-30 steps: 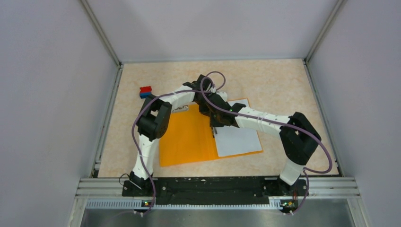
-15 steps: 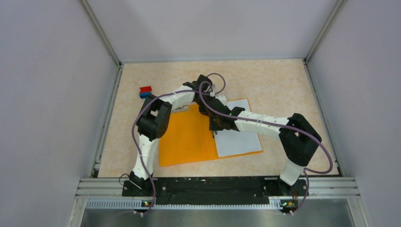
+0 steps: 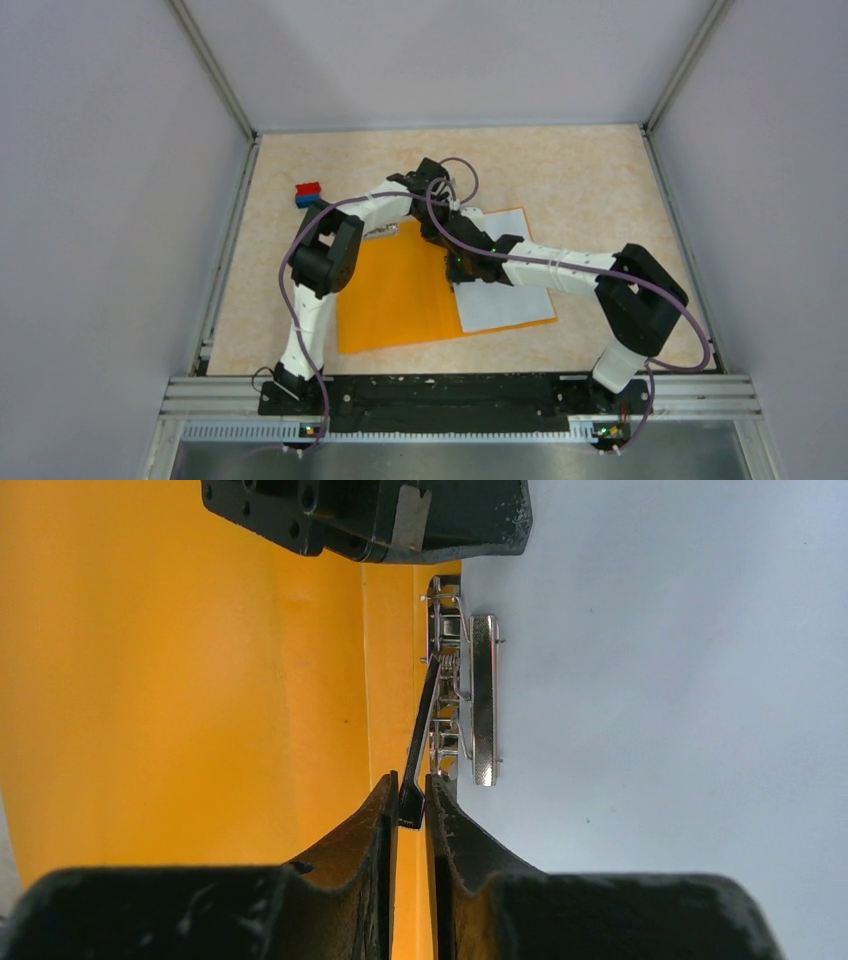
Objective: Put the files into the folder
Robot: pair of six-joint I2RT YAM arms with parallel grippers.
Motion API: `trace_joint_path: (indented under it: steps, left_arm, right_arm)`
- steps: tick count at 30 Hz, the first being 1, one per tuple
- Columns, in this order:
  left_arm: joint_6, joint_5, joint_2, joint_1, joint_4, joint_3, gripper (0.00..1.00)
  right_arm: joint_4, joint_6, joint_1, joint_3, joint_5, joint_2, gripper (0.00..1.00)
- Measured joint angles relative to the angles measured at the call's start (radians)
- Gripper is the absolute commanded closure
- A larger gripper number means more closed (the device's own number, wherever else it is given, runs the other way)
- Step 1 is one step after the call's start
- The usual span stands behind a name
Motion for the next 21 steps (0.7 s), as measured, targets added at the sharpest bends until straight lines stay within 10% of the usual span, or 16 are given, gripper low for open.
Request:
trace_joint_path:
  steps: [21]
  left_arm:
    - [0.001,-0.001,0.003,0.0,-0.008,0.004,0.89]
  right_arm:
    - [0.092,0.038,0.038,-0.105,0.079,-0.014,0.99]
